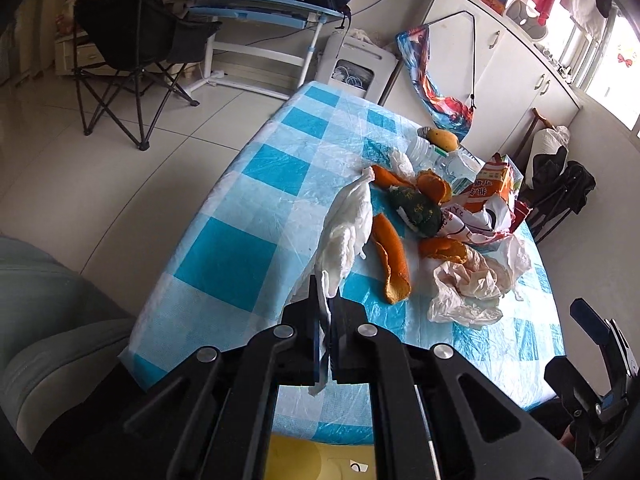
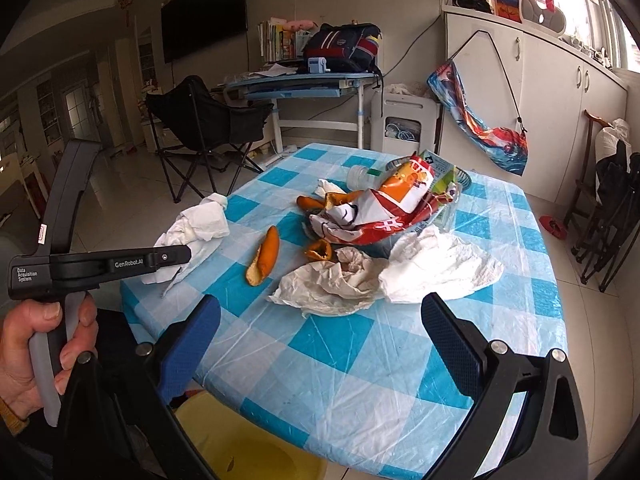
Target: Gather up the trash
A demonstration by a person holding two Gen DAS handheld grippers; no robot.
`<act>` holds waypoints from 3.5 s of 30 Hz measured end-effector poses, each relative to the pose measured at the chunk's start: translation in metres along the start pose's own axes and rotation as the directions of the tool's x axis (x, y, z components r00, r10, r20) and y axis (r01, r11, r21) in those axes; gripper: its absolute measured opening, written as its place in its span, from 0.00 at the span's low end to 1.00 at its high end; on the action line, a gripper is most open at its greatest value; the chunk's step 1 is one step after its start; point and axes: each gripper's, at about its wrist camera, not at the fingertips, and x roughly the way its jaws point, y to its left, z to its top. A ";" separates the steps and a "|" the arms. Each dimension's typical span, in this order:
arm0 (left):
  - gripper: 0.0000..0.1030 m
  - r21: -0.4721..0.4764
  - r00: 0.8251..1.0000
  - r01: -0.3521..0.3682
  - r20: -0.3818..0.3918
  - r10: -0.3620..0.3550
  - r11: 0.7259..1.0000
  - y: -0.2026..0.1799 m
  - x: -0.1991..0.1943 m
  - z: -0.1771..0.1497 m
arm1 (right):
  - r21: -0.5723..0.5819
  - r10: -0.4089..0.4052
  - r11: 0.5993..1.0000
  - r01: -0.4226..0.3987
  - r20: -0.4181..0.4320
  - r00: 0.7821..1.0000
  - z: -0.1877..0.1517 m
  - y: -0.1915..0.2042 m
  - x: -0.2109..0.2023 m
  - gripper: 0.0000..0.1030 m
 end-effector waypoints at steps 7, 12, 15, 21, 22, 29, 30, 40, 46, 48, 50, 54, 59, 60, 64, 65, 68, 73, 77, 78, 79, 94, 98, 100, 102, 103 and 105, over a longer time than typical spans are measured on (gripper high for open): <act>0.04 -0.089 0.991 -0.047 0.119 0.057 0.995 0.029 -0.031 0.009 | -0.099 0.096 0.989 -0.106 -0.100 0.990 0.030 0.035 0.077 0.67; 0.04 -0.125 0.993 -0.046 0.105 0.060 0.991 0.038 -0.027 0.011 | -0.098 0.033 0.994 -0.054 -0.206 0.978 0.032 0.042 0.131 0.61; 0.04 -0.123 0.994 -0.039 0.099 0.052 0.992 0.037 -0.024 0.009 | -0.080 0.015 0.996 -0.036 -0.249 0.968 0.030 0.038 0.147 0.50; 0.04 -0.109 0.996 -0.028 0.082 0.037 0.994 0.032 -0.019 0.007 | -0.053 0.010 0.998 -0.026 -0.278 0.961 0.030 0.033 0.148 0.20; 0.04 -0.107 0.996 -0.027 0.082 0.036 0.994 0.032 -0.019 0.006 | -0.047 0.017 0.998 -0.031 -0.275 0.961 0.030 0.032 0.146 0.19; 0.04 -0.077 0.997 -0.013 0.080 0.020 0.997 0.025 -0.019 0.002 | -0.025 0.106 0.993 -0.113 -0.208 0.972 0.025 0.037 0.089 0.18; 0.04 -0.061 0.996 -0.014 0.084 0.019 0.998 0.022 -0.021 0.000 | -0.021 0.121 0.992 -0.127 -0.199 0.973 0.022 0.038 0.078 0.18; 0.04 0.023 1.000 0.022 0.012 -0.023 0.999 0.009 -0.049 -0.048 | -0.008 0.184 0.982 -0.191 -0.222 0.958 -0.040 0.054 0.015 0.18; 0.04 0.098 0.998 0.029 -0.063 -0.023 0.995 -0.005 -0.065 -0.090 | 0.013 0.186 0.982 -0.189 -0.258 0.948 -0.061 0.057 0.013 0.18; 0.04 0.115 0.996 0.033 -0.091 -0.023 0.993 -0.010 -0.068 -0.100 | 0.011 0.186 0.982 -0.190 -0.274 0.944 -0.064 0.059 0.013 0.20; 0.04 0.132 0.993 0.029 -0.115 -0.014 0.991 -0.013 -0.069 -0.109 | 0.029 0.189 0.982 -0.189 -0.301 0.935 -0.068 0.058 0.014 0.29; 0.04 0.158 0.980 0.017 -0.200 0.015 0.987 -0.014 -0.061 -0.117 | 0.062 0.170 0.985 -0.159 -0.293 0.941 -0.074 0.050 0.002 0.42; 0.04 0.194 0.951 0.031 -0.308 0.031 0.981 -0.018 -0.047 -0.133 | 0.084 0.123 0.991 -0.105 -0.251 0.960 -0.073 0.033 -0.024 0.54; 0.04 0.214 0.946 0.031 -0.322 0.041 0.976 -0.022 -0.045 -0.137 | 0.093 0.115 0.991 -0.095 -0.239 0.964 -0.074 0.028 -0.030 0.55; 0.04 0.284 0.919 0.034 -0.386 0.082 0.958 -0.034 -0.035 -0.149 | 0.171 0.118 0.981 -0.086 -0.182 0.976 -0.076 0.005 -0.055 0.57; 0.04 0.299 0.912 0.031 -0.399 0.095 0.954 -0.036 -0.033 -0.152 | 0.190 0.120 0.978 -0.089 -0.160 0.980 -0.075 -0.001 -0.062 0.59; 0.07 0.323 0.883 0.035 -0.453 0.122 0.946 -0.039 -0.025 -0.158 | 0.229 0.100 0.971 -0.074 -0.101 0.990 -0.075 -0.015 -0.078 0.65; 0.20 0.338 0.832 0.023 -0.528 0.169 0.941 -0.038 -0.009 -0.166 | 0.296 0.104 0.952 -0.079 -0.071 0.992 -0.077 -0.031 -0.079 0.66; 0.36 0.354 0.804 -0.005 -0.555 0.214 0.935 -0.036 0.003 -0.171 | 0.320 0.125 0.942 -0.099 -0.062 0.990 -0.079 -0.037 -0.076 0.66; 0.37 0.363 0.797 -0.015 -0.559 0.231 0.932 -0.036 0.007 -0.172 | 0.327 0.129 0.939 -0.104 -0.058 0.990 -0.080 -0.038 -0.076 0.66; 0.39 0.374 0.788 -0.027 -0.562 0.250 0.927 -0.036 0.010 -0.174 | 0.335 0.134 0.936 -0.108 -0.055 0.989 -0.080 -0.040 -0.074 0.67; 0.55 0.367 0.727 -0.002 -0.638 0.253 0.930 -0.044 0.052 -0.198 | 0.416 0.135 0.904 -0.099 -0.059 0.989 -0.093 -0.059 -0.075 0.73; 0.55 0.390 0.898 0.140 -0.437 0.049 0.910 -0.083 -0.002 -0.176 | 0.418 0.102 0.907 -0.061 -0.079 0.992 -0.094 -0.060 -0.074 0.74; 0.61 0.471 0.964 0.104 -0.265 0.028 0.876 -0.102 -0.033 -0.163 | 0.418 0.088 0.907 -0.052 -0.066 0.994 -0.094 -0.061 -0.077 0.76; 0.70 0.483 0.988 0.052 -0.151 0.024 0.874 -0.110 -0.049 -0.149 | 0.412 0.062 0.910 -0.035 -0.053 0.997 -0.094 -0.061 -0.081 0.77; 0.75 0.465 0.994 0.019 -0.107 0.035 0.885 -0.107 -0.052 -0.141 | 0.411 0.051 0.911 -0.028 -0.046 0.998 -0.094 -0.061 -0.083 0.78; 0.81 0.396 0.995 -0.038 -0.072 0.072 0.917 -0.097 -0.046 -0.133 | 0.413 0.036 0.910 -0.018 -0.034 0.999 -0.094 -0.063 -0.086 0.80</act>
